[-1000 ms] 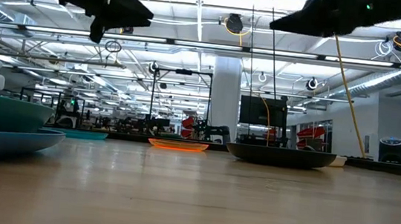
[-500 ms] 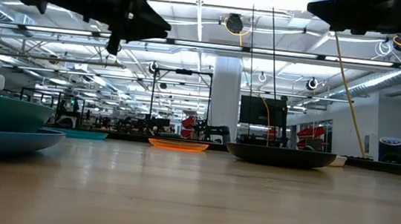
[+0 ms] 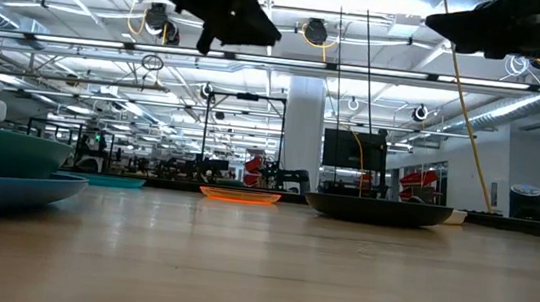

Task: Stack plastic plates
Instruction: Stack the black plate on top of the green plate

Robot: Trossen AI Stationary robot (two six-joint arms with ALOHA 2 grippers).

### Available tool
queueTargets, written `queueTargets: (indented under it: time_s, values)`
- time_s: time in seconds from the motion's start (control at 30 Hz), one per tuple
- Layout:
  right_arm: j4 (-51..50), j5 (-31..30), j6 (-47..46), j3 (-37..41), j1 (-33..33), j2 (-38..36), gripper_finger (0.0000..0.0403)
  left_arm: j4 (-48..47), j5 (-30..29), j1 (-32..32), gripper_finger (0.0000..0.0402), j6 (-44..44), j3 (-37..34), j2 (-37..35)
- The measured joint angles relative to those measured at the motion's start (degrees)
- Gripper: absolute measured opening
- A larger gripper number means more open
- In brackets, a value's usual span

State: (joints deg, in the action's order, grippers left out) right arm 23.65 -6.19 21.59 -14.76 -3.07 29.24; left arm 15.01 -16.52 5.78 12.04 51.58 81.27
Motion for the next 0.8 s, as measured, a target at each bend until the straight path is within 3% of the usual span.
queueTargets:
  time_s: [0.07, 0.23, 0.57, 0.8]
  values:
    - [1.6, -3.0, 0.1, 0.0, 0.0, -0.5, 0.0000, -4.0, -0.1, 0.2, 0.0088, -0.5, 2.4, 1.8]
    - [2.4, -19.3, -0.9, -2.5, 0.6, -1.0, 0.0000, -5.3, -0.1, -0.3, 0.0088, -1.9, 3.7, 3.6]
    - [-4.7, -20.8, -12.1, -10.6, 3.7, 4.5, 0.0000, -8.8, -0.1, -0.3, 0.0088, -2.3, 3.7, 3.9]
    - [-19.3, -20.8, -25.6, -17.8, 5.7, 11.7, 0.0000, -10.3, -0.1, -0.3, 0.0088, -4.7, 3.7, 3.9]
